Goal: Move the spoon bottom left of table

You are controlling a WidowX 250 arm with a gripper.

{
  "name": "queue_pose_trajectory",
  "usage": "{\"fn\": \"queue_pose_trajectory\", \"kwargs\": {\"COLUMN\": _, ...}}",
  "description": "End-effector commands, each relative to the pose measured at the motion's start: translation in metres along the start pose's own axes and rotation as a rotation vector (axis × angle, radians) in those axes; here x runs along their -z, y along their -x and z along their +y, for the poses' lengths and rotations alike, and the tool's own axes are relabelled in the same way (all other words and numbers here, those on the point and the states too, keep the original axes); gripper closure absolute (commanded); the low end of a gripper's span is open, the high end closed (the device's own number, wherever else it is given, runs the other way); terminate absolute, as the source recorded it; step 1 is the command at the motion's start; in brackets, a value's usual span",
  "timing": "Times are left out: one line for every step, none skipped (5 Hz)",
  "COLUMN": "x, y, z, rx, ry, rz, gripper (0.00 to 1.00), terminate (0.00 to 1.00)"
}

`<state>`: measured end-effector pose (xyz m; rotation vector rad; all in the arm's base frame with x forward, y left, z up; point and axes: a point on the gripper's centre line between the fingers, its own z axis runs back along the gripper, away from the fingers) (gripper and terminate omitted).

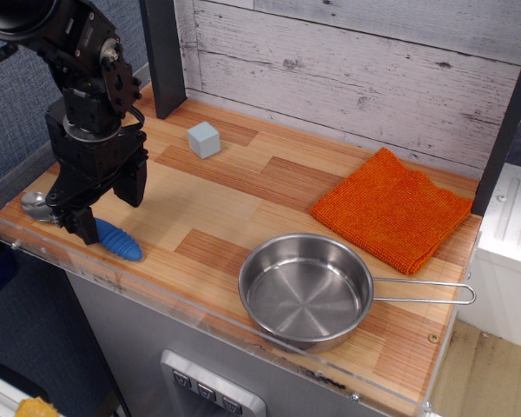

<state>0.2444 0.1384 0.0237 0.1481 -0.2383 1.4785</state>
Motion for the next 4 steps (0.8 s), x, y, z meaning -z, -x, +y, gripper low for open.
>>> {"fn": "queue_pose_trajectory", "kwargs": {"x": -0.035, "y": -0.008, "z": -0.021, "rx": -0.008, "ry": 0.057, "rz": -0.01, "gripper": 0.0, "terminate": 0.0}}
{"fn": "queue_pose_trajectory", "kwargs": {"x": -0.06, "y": -0.013, "z": -0.032, "rx": -0.015, "ry": 0.094, "rz": -0.024, "gripper": 0.0, "terminate": 0.0}}
{"fn": "queue_pose_trajectory", "kwargs": {"x": -0.084, "y": -0.014, "z": -0.04, "rx": -0.013, "ry": 0.132, "rz": -0.034, "gripper": 0.0, "terminate": 0.0}}
{"fn": "queue_pose_trajectory", "kwargs": {"x": -0.105, "y": -0.01, "z": -0.046, "rx": -0.015, "ry": 0.175, "rz": -0.037, "gripper": 0.0, "terminate": 1.0}}
